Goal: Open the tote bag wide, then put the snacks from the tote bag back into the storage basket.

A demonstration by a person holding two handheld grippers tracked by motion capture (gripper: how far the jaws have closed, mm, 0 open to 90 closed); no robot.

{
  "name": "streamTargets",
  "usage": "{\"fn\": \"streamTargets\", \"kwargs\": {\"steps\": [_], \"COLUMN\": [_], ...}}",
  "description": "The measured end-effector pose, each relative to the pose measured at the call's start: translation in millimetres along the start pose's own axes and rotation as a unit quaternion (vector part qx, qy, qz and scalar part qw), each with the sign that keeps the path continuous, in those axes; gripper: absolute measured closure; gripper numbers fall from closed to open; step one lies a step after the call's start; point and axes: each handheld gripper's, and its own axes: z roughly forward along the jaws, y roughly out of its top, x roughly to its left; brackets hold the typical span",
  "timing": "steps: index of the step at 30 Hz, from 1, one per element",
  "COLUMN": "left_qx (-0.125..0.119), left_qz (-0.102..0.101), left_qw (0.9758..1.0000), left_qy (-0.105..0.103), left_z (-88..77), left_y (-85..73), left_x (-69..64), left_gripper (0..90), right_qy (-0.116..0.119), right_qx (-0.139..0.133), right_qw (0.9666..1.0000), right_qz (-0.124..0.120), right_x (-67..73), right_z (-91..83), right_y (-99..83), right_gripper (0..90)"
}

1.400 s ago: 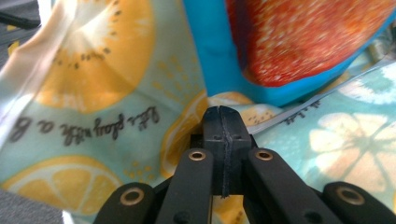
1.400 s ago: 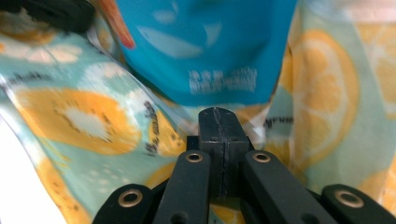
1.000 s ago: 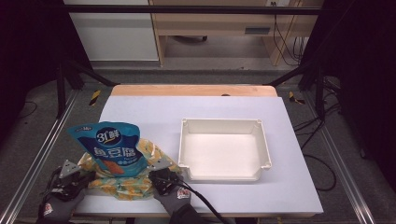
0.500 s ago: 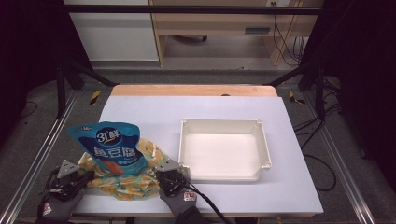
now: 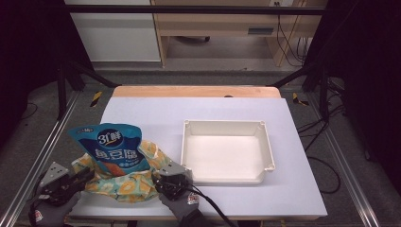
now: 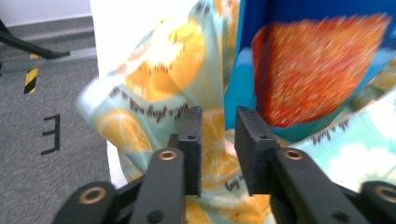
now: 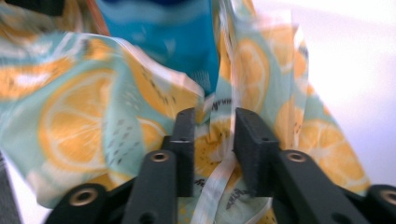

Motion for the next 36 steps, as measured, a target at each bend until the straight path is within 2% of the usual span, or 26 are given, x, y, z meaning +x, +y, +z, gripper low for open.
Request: {"fn": "streamTargets", "kwargs": {"steps": [2,9,19,26,36], "left_qx": [-0.010,-0.043,-0.077,-0.083,-0.094], "left_qz": [-0.005,-0.005,0.012,0.014,0.021], "left_qw": [0.9999,0.9990,0.9969,0.9964,0.9953], "left_qy": [-0.002,-0.009,-0.014,-0.015,-0.010], "left_z": [-3.4,-17.9,-33.8,-36.0,-39.2], "left_y": [2.7,13.1,35.5,47.5,66.0], "left_x": [-0.5,-4.1,-16.9,-18.6,-20.2], "left_gripper": [65.1,56.0,48.4,44.3,40.3], "right_qy": [0.003,0.015,0.016,0.008,0.009], "right_qx": [-0.015,-0.057,-0.107,-0.126,-0.137], "right_qw": [0.9999,0.9982,0.9939,0.9917,0.9900], "right_qz": [0.003,-0.008,-0.021,-0.026,-0.031], "right_x": [1.4,5.5,3.4,-2.2,-8.9], "right_z": [-5.5,-24.1,-51.4,-63.8,-74.1], "right_y": [3.8,20.7,45.0,57.2,71.5], "right_gripper": [62.6,55.6,48.6,45.4,43.7]}}
